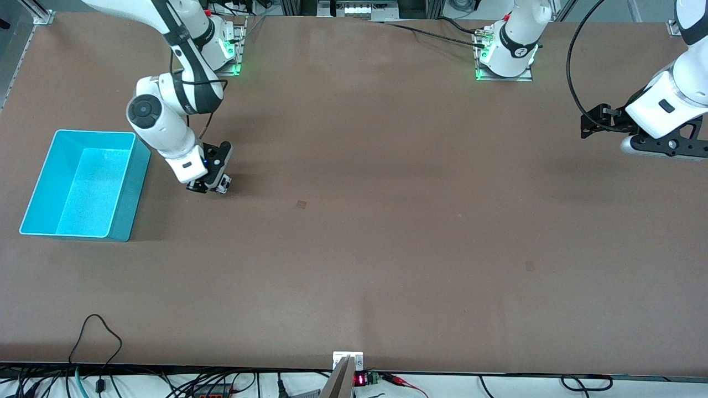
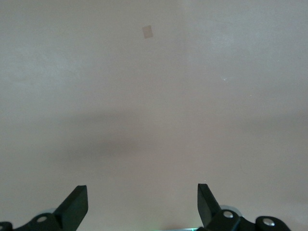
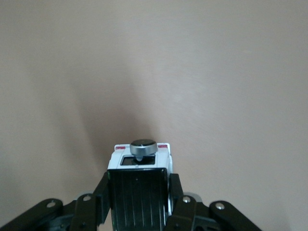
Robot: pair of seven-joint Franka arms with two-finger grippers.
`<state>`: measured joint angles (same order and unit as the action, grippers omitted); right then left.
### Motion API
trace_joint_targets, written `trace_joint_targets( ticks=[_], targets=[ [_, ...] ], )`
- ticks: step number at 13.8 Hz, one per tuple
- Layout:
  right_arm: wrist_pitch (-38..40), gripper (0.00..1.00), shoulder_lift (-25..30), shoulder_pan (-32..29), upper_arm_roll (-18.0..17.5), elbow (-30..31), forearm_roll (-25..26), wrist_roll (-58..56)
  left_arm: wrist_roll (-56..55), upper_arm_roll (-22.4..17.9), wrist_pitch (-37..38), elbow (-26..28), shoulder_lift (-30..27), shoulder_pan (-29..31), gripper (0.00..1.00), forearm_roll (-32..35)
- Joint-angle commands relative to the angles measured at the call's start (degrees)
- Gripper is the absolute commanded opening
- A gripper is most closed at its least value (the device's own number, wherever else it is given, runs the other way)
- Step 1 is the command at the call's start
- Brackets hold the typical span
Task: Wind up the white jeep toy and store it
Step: 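Carry the jeep over the light-blue bin with the right gripper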
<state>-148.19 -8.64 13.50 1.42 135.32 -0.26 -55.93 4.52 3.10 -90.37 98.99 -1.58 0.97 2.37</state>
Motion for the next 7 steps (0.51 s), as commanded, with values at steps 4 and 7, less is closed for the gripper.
trace_joint_targets(
  ticks=[4, 7],
  targets=[
    [7.8, 0.00, 7.7, -6.9, 2.1, -2.6, -0.7, 11.5, 1.4, 0.0, 1.1, -1.2, 0.3, 0.4, 1.00, 0.2],
    [13.0, 0.00, 9.1, -13.3, 2.2, -4.6, 0.2, 17.6, 1.4, -0.1, 1.1, -1.2, 0.3, 0.4, 1.00, 0.2]
  ],
)
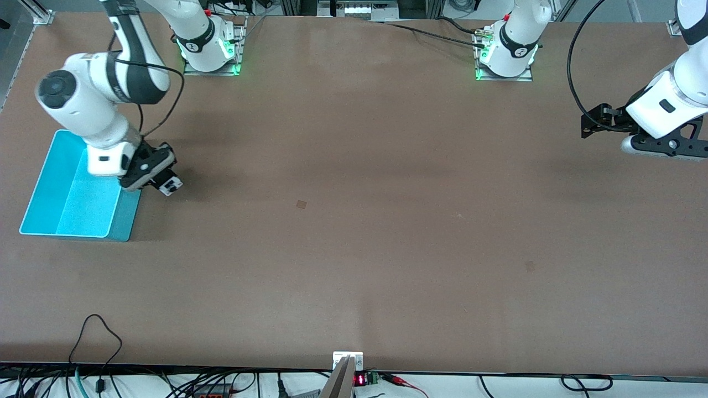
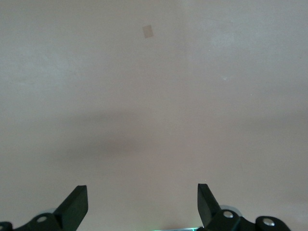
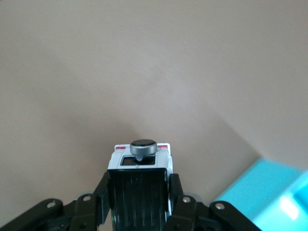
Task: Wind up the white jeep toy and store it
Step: 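Carry the jeep over the light-blue bin with the right gripper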
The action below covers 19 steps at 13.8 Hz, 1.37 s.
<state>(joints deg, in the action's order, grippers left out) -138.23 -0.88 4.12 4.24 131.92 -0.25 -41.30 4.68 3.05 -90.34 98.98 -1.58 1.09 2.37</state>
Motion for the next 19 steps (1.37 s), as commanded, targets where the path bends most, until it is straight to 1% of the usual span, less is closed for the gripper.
trace_joint_targets(
  ticks=[1, 3, 5, 7, 10, 12, 14, 16, 19],
  targets=[
    [3.1, 0.00, 1.3, -5.5, -0.6, -1.6, 0.3, 3.1, 1.2, 0.0, 0.9, -1.2, 0.3, 0.2, 1.00, 0.2],
    [3.1, 0.00, 0.9, -9.1, -0.6, -1.8, 0.4, 5.9, 1.2, 0.0, 0.9, -1.2, 0.3, 0.2, 1.00, 0.2],
    [3.1, 0.00, -0.7, -12.8, -0.7, -2.9, 2.2, 9.4, 1.2, 0.0, 0.7, -1.2, 0.3, 0.1, 1.00, 0.2],
    [3.1, 0.00, -1.8, -16.3, -0.7, -3.2, 2.5, 10.6, 1.2, 0.0, 0.7, -1.2, 0.4, 0.1, 1.00, 0.2],
    [1.2, 0.00, -5.5, -21.9, -0.7, -3.2, 2.5, 11.0, 1.2, 0.0, 0.4, -1.3, 0.4, 0.1, 1.00, 0.2],
    [-1.2, 0.00, -7.6, -23.1, -0.7, -3.2, 2.5, 11.8, 1.2, 0.0, 0.5, -1.3, 0.4, 0.2, 1.00, 0.2],
    [-1.3, 0.00, -8.8, -23.0, -0.7, -3.4, 2.5, 14.4, 1.2, 0.0, 0.9, -1.3, 0.3, 0.2, 1.00, 0.3],
    [-2.5, 0.00, -11.1, -23.2, -0.6, -3.8, 3.2, 14.9, 1.3, 0.0, 1.0, -1.3, 0.3, 0.2, 1.00, 0.3],
    [-5.6, 0.00, -14.6, -23.6, 0.4, -3.8, 4.2, 15.0, 1.2, 0.1, 0.8, -1.3, 0.3, 0.1, 1.00, 0.3]
  ],
)
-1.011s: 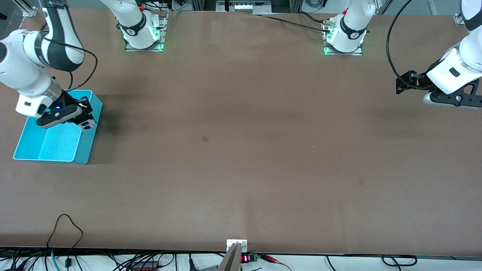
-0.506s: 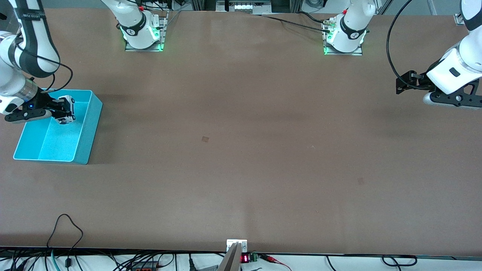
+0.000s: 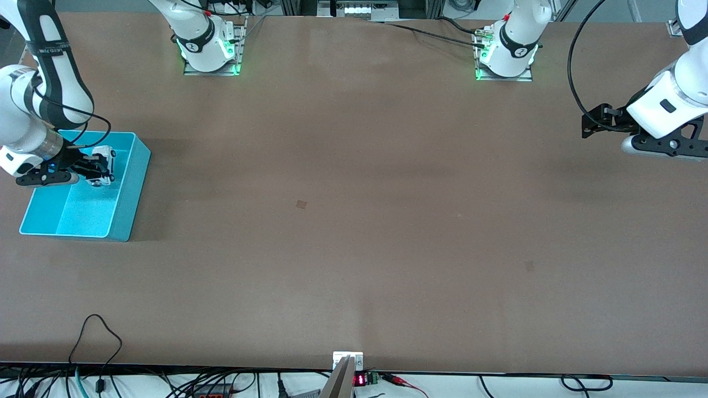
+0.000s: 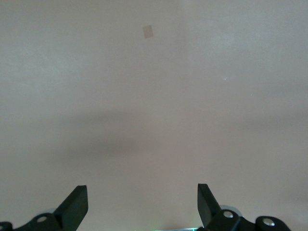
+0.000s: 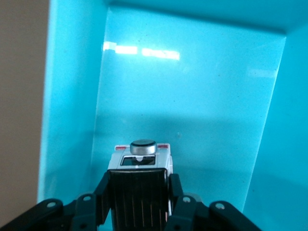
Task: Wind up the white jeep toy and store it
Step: 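Lower the jeep into the bin and open the right gripper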
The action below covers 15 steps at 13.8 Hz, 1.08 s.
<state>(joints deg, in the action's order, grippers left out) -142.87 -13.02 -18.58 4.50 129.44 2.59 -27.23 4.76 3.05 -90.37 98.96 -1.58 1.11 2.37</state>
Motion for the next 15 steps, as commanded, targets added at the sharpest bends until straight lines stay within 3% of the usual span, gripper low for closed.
trace_joint_targets(
  ticks=[1, 6, 8, 9, 11, 12, 14, 15],
  targets=[
    [-1.3, 0.00, -3.1, -1.0, 0.4, -1.3, 1.9, 1.0, 1.1, 0.1, 0.8, -1.3, 0.3, 0.1, 1.00, 0.3],
    [-3.3, 0.00, -5.6, -2.8, 1.0, -1.4, 2.2, 0.3, 1.1, 0.1, 0.7, -1.3, 0.3, 0.1, 1.00, 0.3],
    [-3.3, 0.07, -5.9, -3.2, 1.0, -1.4, 2.2, 0.0, 1.1, 0.1, 0.5, -1.3, 0.4, 0.1, 1.00, 0.3],
    [-3.3, 0.17, -5.8, -3.2, 1.0, -1.4, 2.2, 0.0, 1.1, 0.1, 0.5, -1.3, 0.4, 0.1, 1.00, 0.3],
    [-3.1, 0.61, -5.6, -3.0, 1.0, -1.4, 2.3, 0.0, 1.1, 0.1, 0.5, -1.3, 0.3, 0.1, 1.00, 0.3],
    [-2.9, 0.76, -5.2, -3.0, 1.0, -1.4, 2.2, 0.2, 1.1, 0.1, 0.5, -1.3, 0.3, 0.1, 1.00, 0.3],
    [-1.2, 1.00, -3.4, -2.0, 0.8, -1.6, 2.3, 0.3, 1.1, 0.1, 0.5, -1.4, 0.3, 0.0, 1.00, 0.3],
    [1.0, 1.00, -2.2, -1.9, 0.5, -2.8, 2.4, 0.2, 1.1, 0.1, 0.6, -1.4, 0.3, 0.1, 1.00, 0.3]
  ],
)
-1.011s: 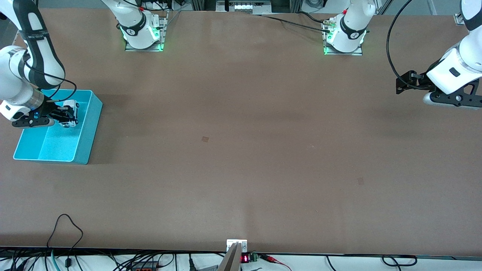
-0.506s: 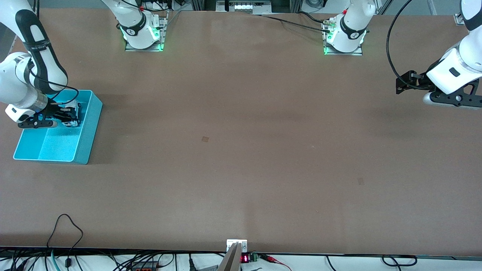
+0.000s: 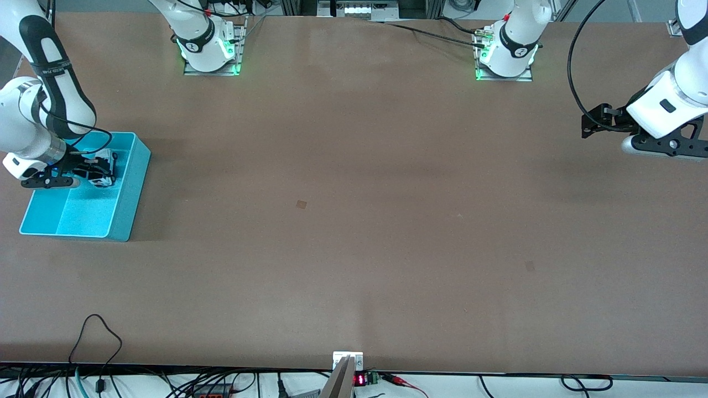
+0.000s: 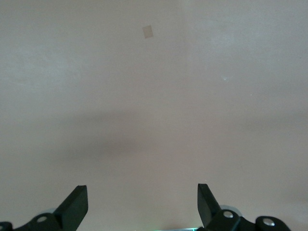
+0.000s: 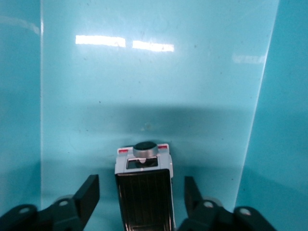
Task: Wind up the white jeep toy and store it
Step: 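Lower the jeep into the bin and open the right gripper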
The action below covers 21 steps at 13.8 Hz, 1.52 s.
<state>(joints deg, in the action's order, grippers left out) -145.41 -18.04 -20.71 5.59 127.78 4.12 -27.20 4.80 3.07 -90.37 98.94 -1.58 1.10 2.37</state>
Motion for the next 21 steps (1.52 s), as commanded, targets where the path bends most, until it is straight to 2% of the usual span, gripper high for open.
trace_joint_targets(
  ticks=[1, 5, 9, 11, 13, 14, 19, 21],
  targets=[
    [7.3, 1.00, 3.8, 0.3, -0.9, -2.8, 1.2, 0.0, 1.1, 0.1, 0.6, -1.4, 0.3, 0.0, 1.00, 0.3],
    [29.7, 1.00, 5.8, 4.8, -2.0, -16.7, 1.2, -1.2, 1.1, 0.1, 0.6, -1.4, 0.3, 0.0, 1.00, 0.3],
    [39.1, 1.00, 8.0, 9.6, -2.1, -24.8, 0.1, 0.0, 1.1, 0.1, 0.5, -1.4, 0.4, 0.0, 1.00, 0.4],
    [42.9, 1.00, 8.0, 11.8, -2.4, -29.1, -2.5, 2.2, 1.1, 0.1, 0.5, -1.4, 0.4, 0.0, 1.00, 0.4],
    [47.3, 1.00, 8.5, 14.5, -2.5, -30.9, -4.0, 4.9, 1.1, 0.1, 0.5, -1.4, 0.4, 0.0, 1.00, 0.4],
    [48.1, 1.00, 8.7, 14.9, -2.5, -32.0, -6.3, 7.2, 1.1, 0.1, 0.5, -1.4, 0.4, 0.0, 1.00, 0.4],
    [48.2, 1.00, 10.7, 19.7, -3.5, -35.8, -5.8, 8.2, 1.1, 0.1, 0.5, -1.4, 0.4, 0.0, 1.00, 0.4],
    [50.8, 1.00, 12.8, 20.2, -3.5, -35.8, -6.3, 15.5, 1.1, 0.1, 0.5, -1.4, 0.4, 0.0, 1.00, 0.4]
  ],
)
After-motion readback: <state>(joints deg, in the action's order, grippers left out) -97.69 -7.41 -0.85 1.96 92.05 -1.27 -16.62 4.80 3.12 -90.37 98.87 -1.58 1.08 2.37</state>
